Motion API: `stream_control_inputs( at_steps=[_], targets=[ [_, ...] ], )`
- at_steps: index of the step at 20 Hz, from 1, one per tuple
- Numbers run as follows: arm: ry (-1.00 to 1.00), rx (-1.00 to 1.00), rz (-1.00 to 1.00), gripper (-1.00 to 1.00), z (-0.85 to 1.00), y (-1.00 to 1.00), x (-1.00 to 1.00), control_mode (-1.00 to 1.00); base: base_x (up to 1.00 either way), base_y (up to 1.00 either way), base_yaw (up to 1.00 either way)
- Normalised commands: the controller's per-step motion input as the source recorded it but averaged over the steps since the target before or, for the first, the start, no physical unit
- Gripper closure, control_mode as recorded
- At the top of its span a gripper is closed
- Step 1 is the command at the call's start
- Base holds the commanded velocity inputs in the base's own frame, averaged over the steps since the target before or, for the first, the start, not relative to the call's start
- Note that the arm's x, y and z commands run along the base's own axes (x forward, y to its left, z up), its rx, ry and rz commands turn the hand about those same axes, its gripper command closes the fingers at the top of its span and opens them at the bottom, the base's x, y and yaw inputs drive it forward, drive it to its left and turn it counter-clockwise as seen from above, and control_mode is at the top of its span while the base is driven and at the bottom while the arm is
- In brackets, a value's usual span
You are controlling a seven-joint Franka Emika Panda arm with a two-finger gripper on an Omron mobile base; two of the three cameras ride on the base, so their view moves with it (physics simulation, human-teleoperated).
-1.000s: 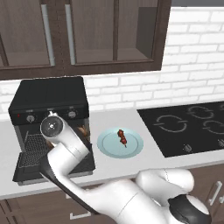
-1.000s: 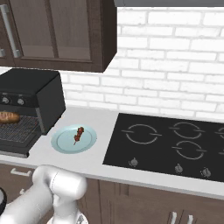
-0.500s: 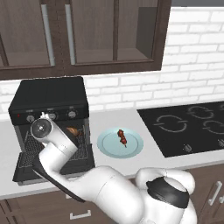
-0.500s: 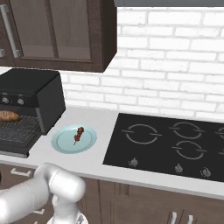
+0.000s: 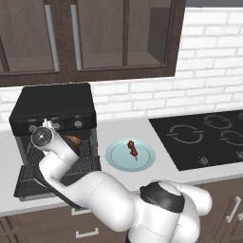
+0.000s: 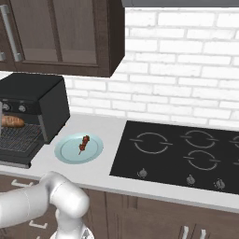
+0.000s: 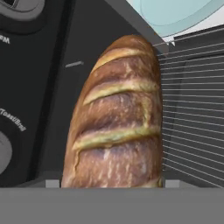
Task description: Pick up the kebab skewer and baguette bread, and place them inside the toaster oven. Close the toaster oven door and start by setting the timer.
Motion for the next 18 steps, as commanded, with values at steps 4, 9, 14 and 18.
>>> stream_control_inputs(
  at_steps=[4,9,14,18],
  targets=[
    [-0.04,0.04,0.0,1.0,-0.39,0.0,0.23,-1.0,0.0,0.0,0.0],
    [-0.01,0.03,0.0,1.0,-0.24,0.0,0.26,-1.0,0.0,0.0,0.0],
    [0.0,0.02,0.0,1.0,-0.01,0.0,0.13,-1.0,0.0,0.0,0.0],
    [0.0,0.0,0.0,-1.0,0.0,0.06,0.2,-1.0,0.0,0.0,0.0]
  ],
)
